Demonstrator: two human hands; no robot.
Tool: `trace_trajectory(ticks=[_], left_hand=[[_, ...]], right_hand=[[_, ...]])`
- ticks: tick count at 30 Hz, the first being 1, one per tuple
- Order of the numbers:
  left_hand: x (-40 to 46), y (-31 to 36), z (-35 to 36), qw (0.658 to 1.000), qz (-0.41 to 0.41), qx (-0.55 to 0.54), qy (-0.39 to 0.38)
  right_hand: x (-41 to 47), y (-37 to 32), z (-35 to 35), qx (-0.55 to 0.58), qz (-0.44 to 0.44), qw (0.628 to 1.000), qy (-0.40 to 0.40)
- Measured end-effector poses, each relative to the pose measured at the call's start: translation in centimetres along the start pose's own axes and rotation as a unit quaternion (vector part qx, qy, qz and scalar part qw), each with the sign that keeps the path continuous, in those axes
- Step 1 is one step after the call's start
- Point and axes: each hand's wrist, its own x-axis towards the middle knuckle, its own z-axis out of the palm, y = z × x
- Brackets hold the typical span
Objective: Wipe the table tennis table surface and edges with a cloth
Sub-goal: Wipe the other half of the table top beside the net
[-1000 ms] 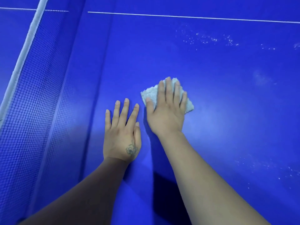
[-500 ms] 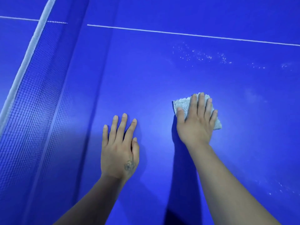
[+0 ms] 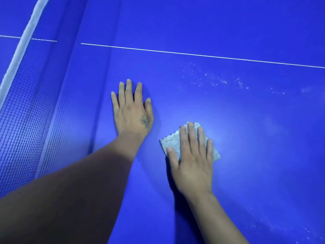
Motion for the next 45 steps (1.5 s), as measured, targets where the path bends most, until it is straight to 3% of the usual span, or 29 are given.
trace_trajectory(ticks=[5, 10, 16, 22, 28, 34, 39, 45], left_hand=[[0.3, 0.3, 0.5, 1.0, -0.003, 0.03, -0.008], [0.4, 0.4, 0.5, 0.999, -0.009, 0.035, 0.0], [0.4, 0.3, 0.8, 0.999, 0.001, 0.015, 0.029], [0.5, 0.2, 0.8, 0.999, 0.001, 0.003, 0.038], [0.7, 0.3, 0.7, 0.999, -0.005, 0.01, 0.033], [0.6, 0.4, 0.9, 0.999, -0.008, 0.019, 0.035], [0.7, 0.5, 1.0, 0.999, -0.008, 0.02, 0.034], [0.8, 0.4, 1.3, 0.999, -0.018, 0.031, 0.035]], right_hand=[[3.3, 2.8, -0.4, -0.009, 0.066, 0.998, 0.02], [10.2, 0.9, -0.2, 0.007, 0.11, 0.993, 0.039], [12.3, -4.3, 0.2, 0.01, 0.022, 0.999, 0.039], [7.5, -0.8, -0.1, 0.01, -0.049, 0.999, 0.015], [11.3, 3.4, -0.7, 0.022, 0.072, 0.996, 0.049], [19.8, 1.1, -0.8, 0.04, 0.134, 0.988, 0.061], [23.3, -3.5, -0.8, 0.06, 0.083, 0.994, 0.046], [17.1, -3.4, -0.4, 0.039, -0.049, 0.997, 0.038]])
